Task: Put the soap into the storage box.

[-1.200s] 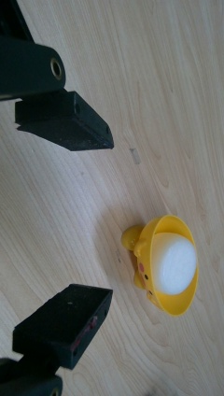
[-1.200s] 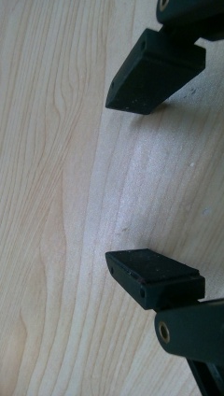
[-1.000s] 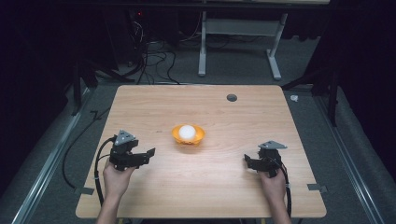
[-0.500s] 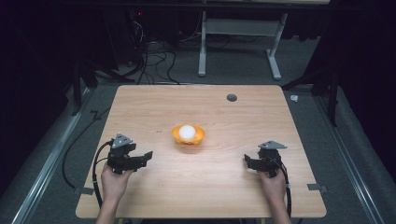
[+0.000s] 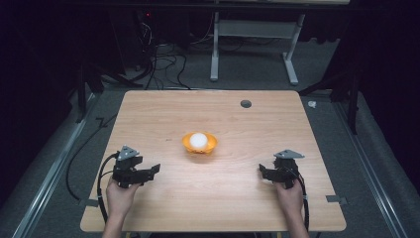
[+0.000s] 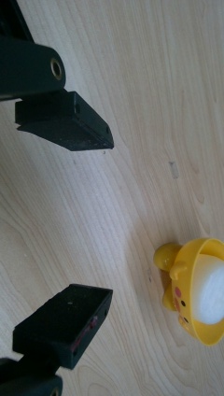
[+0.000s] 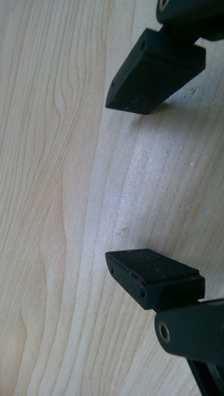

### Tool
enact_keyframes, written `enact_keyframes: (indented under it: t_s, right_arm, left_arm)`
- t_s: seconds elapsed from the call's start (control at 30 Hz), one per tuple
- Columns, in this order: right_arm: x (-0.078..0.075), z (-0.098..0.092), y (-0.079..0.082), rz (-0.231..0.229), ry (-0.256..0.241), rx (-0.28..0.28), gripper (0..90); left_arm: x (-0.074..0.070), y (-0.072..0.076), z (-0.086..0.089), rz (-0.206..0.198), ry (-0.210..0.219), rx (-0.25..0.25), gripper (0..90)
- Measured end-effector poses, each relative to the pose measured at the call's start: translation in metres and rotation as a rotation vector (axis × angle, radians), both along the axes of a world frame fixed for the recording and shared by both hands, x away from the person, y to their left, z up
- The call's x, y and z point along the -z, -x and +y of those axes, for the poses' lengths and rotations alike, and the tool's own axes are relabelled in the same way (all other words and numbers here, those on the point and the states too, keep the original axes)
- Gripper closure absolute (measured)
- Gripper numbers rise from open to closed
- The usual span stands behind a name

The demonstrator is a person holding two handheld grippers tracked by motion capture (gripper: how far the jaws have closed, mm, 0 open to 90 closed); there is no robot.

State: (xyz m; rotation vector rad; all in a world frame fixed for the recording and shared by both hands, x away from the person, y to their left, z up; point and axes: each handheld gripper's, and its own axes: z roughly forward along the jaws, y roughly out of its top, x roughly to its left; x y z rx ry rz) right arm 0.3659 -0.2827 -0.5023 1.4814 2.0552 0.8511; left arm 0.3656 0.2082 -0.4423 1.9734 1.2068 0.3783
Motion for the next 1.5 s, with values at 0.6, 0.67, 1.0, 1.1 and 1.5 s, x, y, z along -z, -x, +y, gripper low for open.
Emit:
enact_keyframes:
  t_s: [0.6,0.67,1.0,1.1,1.5]
  right_arm:
    - [0.0,0.0,0.0,0.0,0.0,0.0,23.2]
    - [0.0,0.0,0.0,0.0,0.0,0.0,23.2]
    - [0.0,0.0,0.0,0.0,0.0,0.0,23.3]
    - [0.0,0.0,0.0,0.0,0.0,0.0,23.2]
    - [0.0,0.0,0.0,0.0,0.0,0.0,23.2]
  left_arm:
    - [0.023,0.004,0.001,0.041,0.007,-0.021,23.8]
    - [0.025,0.004,0.001,0.046,0.005,-0.022,23.8]
    - [0.033,0.005,0.001,0.056,-0.001,-0.03,23.9]
    - [0.036,0.005,-0.001,0.057,-0.007,-0.032,23.9]
    - [0.048,0.005,-0.005,0.068,-0.041,-0.032,23.9]
